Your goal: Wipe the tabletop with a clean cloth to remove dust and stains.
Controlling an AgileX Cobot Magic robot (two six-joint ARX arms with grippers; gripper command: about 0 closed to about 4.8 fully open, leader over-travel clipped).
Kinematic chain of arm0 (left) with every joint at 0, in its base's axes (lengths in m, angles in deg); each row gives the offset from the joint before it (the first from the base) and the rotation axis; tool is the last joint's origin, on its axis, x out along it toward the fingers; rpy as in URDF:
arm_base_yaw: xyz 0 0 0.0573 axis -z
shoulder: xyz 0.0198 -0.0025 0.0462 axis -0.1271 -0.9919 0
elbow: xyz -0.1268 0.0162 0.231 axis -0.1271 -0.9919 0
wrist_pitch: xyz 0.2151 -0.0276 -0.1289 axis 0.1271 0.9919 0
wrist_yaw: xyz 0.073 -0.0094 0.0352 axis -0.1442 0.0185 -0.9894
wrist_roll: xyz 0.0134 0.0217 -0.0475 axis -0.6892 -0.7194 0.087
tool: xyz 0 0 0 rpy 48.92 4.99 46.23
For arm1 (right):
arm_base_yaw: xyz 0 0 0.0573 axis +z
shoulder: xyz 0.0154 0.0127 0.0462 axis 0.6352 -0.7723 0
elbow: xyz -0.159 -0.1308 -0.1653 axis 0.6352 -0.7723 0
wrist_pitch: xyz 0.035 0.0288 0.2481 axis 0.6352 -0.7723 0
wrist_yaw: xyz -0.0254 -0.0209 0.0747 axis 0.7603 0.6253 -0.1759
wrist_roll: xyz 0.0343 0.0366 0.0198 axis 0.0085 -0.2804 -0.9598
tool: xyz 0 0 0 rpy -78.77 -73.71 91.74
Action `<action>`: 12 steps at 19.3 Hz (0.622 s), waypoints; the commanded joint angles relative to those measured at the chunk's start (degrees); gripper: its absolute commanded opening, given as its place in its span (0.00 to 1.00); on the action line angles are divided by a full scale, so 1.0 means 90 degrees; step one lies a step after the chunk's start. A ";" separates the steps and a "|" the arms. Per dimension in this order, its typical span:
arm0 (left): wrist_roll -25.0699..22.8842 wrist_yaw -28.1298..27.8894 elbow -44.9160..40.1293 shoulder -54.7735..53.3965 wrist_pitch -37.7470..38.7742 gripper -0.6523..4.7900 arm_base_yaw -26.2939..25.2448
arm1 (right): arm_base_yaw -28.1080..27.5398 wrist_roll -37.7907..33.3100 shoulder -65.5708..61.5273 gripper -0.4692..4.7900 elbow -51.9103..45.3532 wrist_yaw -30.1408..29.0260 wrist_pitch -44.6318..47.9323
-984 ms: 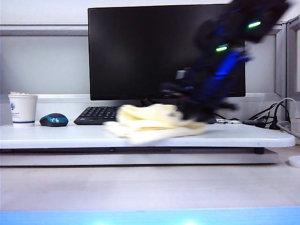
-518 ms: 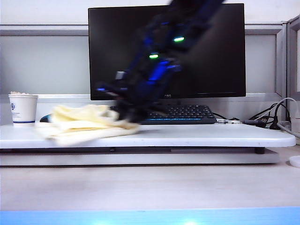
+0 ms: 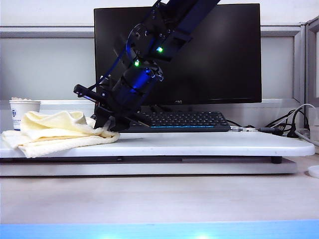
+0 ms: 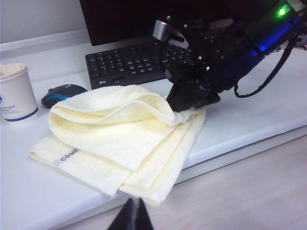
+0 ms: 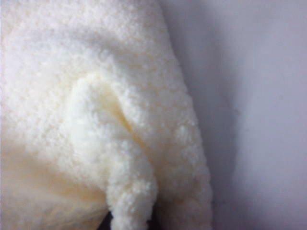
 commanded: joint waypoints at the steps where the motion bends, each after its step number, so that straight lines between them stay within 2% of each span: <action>1: 0.0022 0.0044 0.0007 -0.0002 -0.0039 0.11 -0.0005 | -0.0015 0.0024 -0.0049 0.24 -0.0022 -0.0265 -0.0355; 2: 0.0022 0.0044 0.0007 -0.0002 -0.0039 0.11 -0.0005 | -0.0015 0.0027 -0.0044 0.34 0.0022 -0.0265 -0.0393; 3: 0.0022 0.0044 0.0010 -0.0002 -0.0039 0.11 -0.0005 | -0.0015 0.0024 -0.0041 0.48 0.0119 -0.0267 -0.0447; 7: 0.0019 0.0044 0.0010 -0.0002 -0.0039 0.11 -0.0005 | -0.0027 0.0049 -0.0036 0.79 0.0566 -0.0270 -0.0602; 12: 0.0017 0.0044 0.0010 -0.0002 -0.0039 0.11 -0.0005 | -0.0117 0.0413 0.0005 0.80 0.1375 -0.0104 -0.1132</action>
